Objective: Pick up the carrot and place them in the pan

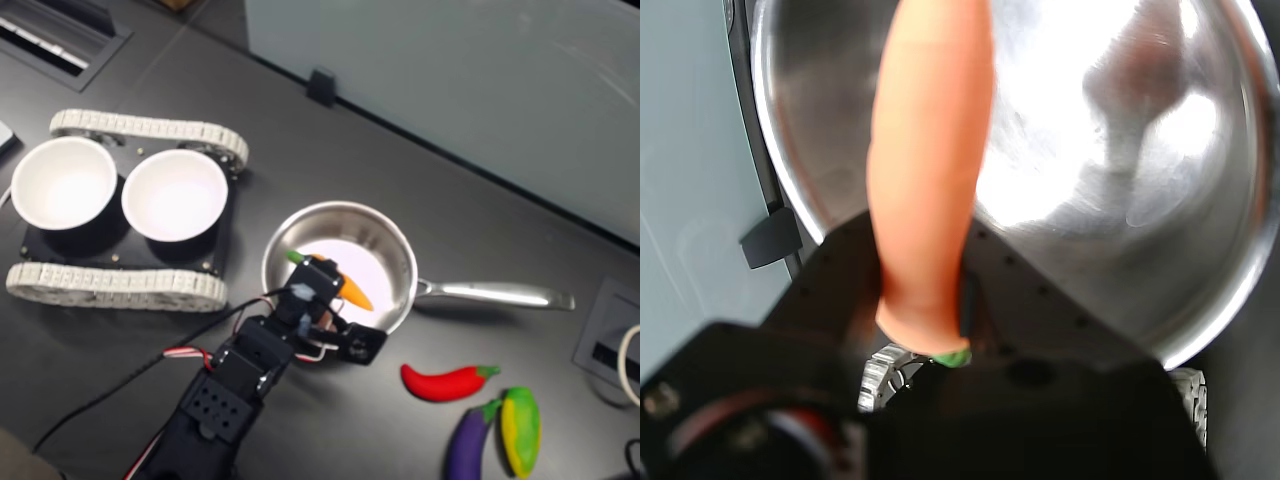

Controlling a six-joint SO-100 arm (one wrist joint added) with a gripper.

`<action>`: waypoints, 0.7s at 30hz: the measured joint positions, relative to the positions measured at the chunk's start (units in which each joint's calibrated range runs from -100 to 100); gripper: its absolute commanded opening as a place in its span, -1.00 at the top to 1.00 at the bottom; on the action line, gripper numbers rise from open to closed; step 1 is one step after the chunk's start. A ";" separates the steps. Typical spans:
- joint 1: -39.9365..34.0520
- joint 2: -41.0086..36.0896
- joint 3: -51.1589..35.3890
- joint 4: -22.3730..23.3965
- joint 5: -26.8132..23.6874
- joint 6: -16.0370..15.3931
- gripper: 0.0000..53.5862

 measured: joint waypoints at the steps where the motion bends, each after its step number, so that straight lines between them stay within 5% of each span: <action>1: 0.00 0.00 0.00 0.00 0.00 0.00 0.71; 9: 0.66 -0.76 0.00 0.00 0.00 0.00 -0.01; 21: 0.44 -3.70 0.00 2.04 -0.29 0.00 -0.22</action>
